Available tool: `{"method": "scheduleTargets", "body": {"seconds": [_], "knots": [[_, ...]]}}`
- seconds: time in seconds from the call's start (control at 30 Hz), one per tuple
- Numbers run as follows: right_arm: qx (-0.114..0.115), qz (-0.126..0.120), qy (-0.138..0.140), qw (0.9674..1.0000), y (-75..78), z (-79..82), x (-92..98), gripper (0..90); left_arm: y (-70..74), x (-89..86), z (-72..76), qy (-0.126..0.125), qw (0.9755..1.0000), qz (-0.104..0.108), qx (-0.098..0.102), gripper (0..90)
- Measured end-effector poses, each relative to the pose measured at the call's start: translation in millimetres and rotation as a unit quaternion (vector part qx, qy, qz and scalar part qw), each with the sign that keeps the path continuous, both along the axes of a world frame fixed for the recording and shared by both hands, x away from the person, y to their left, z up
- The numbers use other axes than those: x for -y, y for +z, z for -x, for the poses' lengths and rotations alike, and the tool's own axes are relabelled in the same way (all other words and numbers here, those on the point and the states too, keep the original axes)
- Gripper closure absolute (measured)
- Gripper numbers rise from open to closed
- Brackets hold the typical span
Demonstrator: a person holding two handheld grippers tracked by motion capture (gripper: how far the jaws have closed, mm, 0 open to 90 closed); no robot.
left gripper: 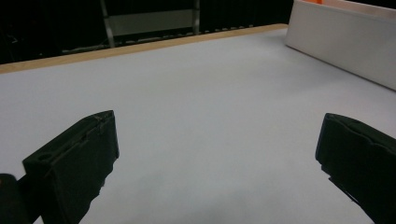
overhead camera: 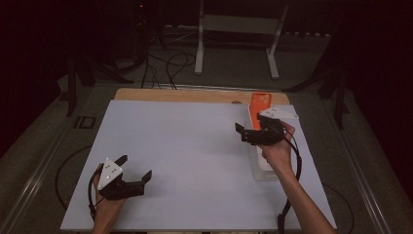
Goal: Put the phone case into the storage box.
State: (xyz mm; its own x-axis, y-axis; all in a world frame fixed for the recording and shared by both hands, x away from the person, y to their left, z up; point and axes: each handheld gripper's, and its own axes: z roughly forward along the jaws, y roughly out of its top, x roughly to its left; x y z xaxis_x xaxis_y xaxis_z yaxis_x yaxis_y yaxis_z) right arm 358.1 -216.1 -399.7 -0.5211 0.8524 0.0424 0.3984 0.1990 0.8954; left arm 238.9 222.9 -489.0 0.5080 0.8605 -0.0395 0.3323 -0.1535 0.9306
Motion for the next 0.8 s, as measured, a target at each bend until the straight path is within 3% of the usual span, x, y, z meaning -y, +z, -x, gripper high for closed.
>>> {"method": "scheduleTargets", "body": {"seconds": [0.23,0.4,0.57,0.73,0.8], "knots": [[0.008,-0.017,0.014,0.9997,-2.3,23.6,1.0,9.1,3.8,0.8,0.6,-0.009,1.0000,0.001,-0.001,0.2],[0.022,-0.004,0.026,0.9994,-8.3,42.1,-1.6,9.1,7.4,0.7,1.2,-0.019,0.9998,0.009,-0.002,0.2],[0.027,-0.023,0.038,0.9987,-13.7,57.4,0.2,9.1,10.3,0.4,1.6,-0.027,0.9996,0.007,-0.001,0.2],[0.040,-0.014,0.047,0.9980,-23.8,73.7,1.0,9.1,13.2,-1.4,2.3,-0.030,0.9995,0.010,0.003,0.2],[0.043,-0.022,0.048,0.9976,-27.1,78.8,2.8,9.1,13.7,-2.0,2.5,-0.030,0.9995,0.011,0.004,0.2]]}}
